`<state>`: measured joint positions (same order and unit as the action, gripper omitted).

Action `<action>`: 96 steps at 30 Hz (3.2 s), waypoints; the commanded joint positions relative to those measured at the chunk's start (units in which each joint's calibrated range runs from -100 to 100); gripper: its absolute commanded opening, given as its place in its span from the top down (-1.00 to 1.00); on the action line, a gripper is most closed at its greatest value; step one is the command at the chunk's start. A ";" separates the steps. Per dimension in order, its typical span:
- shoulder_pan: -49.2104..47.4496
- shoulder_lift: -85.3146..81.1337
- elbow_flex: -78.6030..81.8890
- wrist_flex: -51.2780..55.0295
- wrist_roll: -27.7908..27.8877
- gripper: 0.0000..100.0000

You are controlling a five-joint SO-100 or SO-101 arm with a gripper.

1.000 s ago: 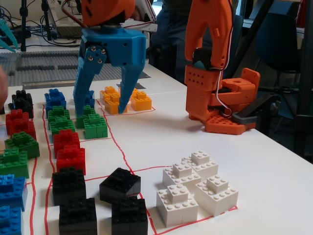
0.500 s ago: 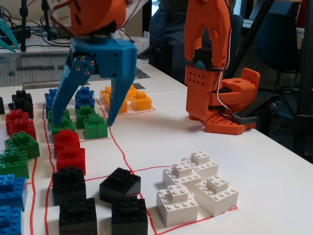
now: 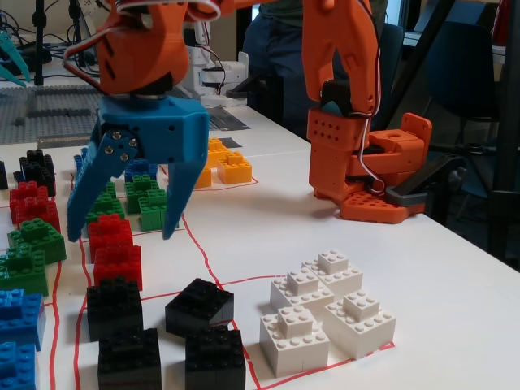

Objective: Grab the block and put it in the grey marker

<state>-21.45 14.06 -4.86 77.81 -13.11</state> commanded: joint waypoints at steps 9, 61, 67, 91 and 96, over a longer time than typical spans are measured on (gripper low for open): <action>2.98 1.57 -8.90 -2.13 -0.54 0.39; 9.39 -21.23 -17.79 18.84 1.66 0.94; 28.02 -28.83 -6.17 20.88 10.70 0.94; 85.84 -19.42 3.00 4.97 43.37 0.94; 91.92 -14.41 2.09 0.07 47.13 0.94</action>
<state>66.92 1.09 1.44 80.86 31.77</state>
